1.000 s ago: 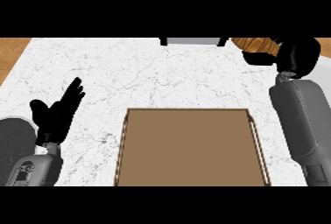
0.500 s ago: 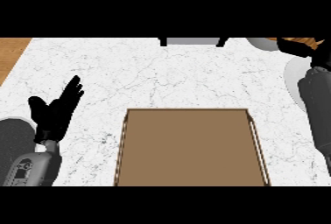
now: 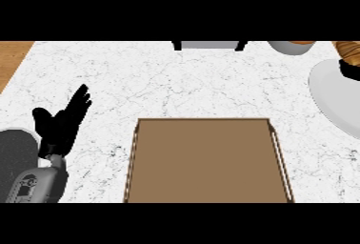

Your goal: Pick the croissant from the tray and place it in the plate

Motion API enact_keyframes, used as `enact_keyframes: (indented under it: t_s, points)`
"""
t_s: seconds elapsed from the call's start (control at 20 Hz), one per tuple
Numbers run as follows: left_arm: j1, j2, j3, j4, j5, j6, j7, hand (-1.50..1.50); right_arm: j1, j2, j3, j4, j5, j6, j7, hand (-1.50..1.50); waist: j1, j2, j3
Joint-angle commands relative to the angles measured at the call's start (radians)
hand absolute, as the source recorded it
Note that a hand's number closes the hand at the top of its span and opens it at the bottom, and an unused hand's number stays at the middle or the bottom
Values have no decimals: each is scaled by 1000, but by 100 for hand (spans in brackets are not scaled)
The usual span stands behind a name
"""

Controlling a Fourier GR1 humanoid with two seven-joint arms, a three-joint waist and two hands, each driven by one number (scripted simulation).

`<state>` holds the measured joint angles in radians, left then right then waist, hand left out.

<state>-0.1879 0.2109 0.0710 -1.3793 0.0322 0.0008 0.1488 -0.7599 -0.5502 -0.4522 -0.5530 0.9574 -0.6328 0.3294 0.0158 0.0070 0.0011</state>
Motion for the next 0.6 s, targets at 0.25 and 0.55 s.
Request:
enact_keyframes:
  t_s: [0.25,0.55]
  points:
    - [-6,-12,-13,-34,-17,15,22,0,-15,-117,-154,201,-202,227,-166,150,7,3,3]
    - [-21,-10,-15,-45,-13,2,54,0,25,-125,-165,265,-229,194,-397,-150,17,7,3]
